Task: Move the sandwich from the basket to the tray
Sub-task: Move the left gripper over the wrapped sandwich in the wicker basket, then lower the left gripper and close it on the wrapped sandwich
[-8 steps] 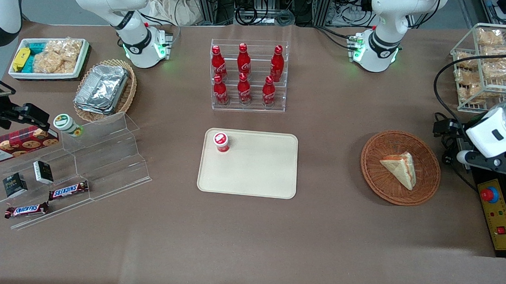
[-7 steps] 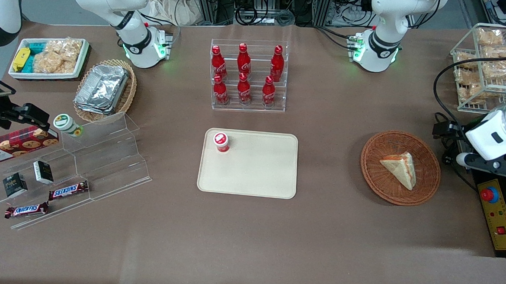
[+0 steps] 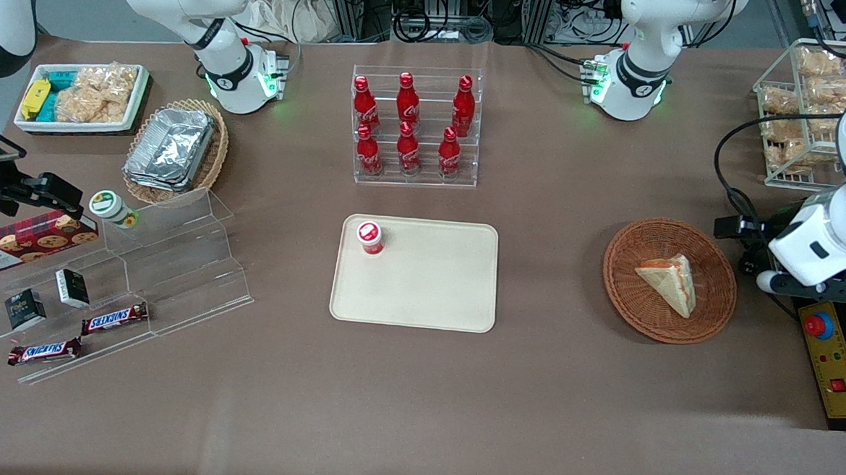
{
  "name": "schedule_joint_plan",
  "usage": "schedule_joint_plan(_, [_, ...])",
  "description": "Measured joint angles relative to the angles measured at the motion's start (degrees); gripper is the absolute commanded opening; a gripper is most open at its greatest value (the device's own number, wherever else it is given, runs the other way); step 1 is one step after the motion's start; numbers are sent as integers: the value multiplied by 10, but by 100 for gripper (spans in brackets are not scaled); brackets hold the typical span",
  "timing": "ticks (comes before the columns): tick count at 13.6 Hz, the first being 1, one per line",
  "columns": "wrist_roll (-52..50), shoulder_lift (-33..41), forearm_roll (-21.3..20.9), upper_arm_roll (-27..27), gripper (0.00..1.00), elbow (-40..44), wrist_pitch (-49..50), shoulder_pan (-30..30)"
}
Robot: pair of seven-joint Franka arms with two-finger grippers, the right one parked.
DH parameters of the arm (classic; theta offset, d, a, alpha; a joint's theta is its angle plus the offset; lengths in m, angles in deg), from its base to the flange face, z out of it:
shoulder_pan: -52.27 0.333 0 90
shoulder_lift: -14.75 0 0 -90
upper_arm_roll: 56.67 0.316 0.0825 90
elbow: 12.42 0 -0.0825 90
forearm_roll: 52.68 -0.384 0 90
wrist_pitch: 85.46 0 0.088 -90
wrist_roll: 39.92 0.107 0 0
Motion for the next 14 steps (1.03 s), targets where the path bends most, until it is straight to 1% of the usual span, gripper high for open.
schedule_joint_plan(2, [-95, -3, -1, 2, 100, -39, -56, 1])
schedule_joint_plan(4, [-154, 0, -1, 3, 100, -93, -121, 5])
schedule_joint_plan(8, [-217, 3, -2, 23, 100, -201, -248, 21])
schedule_joint_plan(11, [-310, 3, -6, 25, 100, -278, -353, 21])
schedule_joint_plan(14, [-347, 2, -7, 24, 100, -340, -429, 20])
